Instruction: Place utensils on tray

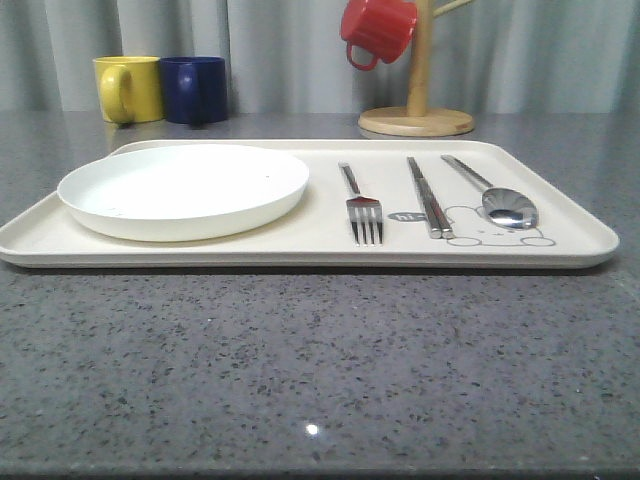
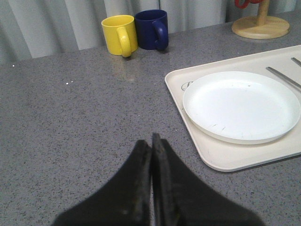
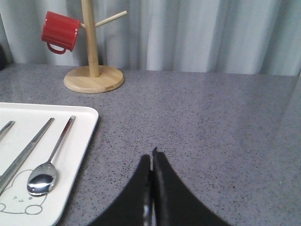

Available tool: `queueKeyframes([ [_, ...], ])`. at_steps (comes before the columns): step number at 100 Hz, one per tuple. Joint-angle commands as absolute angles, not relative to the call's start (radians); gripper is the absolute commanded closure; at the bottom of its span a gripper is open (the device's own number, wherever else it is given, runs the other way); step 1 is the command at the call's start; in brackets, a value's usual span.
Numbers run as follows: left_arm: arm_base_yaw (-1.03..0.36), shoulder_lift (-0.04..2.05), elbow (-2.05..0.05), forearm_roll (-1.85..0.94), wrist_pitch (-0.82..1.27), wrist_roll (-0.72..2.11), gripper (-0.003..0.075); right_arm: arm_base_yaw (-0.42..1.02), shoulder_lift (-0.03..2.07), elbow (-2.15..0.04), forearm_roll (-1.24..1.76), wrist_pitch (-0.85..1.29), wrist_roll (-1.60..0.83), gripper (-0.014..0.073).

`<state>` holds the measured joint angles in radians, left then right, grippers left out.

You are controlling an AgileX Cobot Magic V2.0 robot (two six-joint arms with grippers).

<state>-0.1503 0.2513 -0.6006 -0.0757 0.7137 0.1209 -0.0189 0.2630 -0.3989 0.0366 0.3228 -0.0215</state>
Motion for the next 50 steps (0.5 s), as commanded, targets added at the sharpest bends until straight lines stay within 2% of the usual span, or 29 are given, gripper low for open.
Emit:
queueKeyframes([
  [1, -0.159, 0.263, -0.625, -0.081, 0.638, 0.113, 0.0739, -0.025, 0.206, -0.376, 0.025, 0.202, -0.028, 0.0662],
  [25, -0.159, 0.263, -0.625, -0.081, 0.638, 0.113, 0.0739, -0.025, 0.099, -0.181, 0.024, 0.034, -0.028, 0.0662],
  [50, -0.159, 0.263, -0.625, -0.081, 0.638, 0.113, 0.0739, -0.026, -0.035, 0.003, -0.093, -0.031, 0.052, 0.0662],
])
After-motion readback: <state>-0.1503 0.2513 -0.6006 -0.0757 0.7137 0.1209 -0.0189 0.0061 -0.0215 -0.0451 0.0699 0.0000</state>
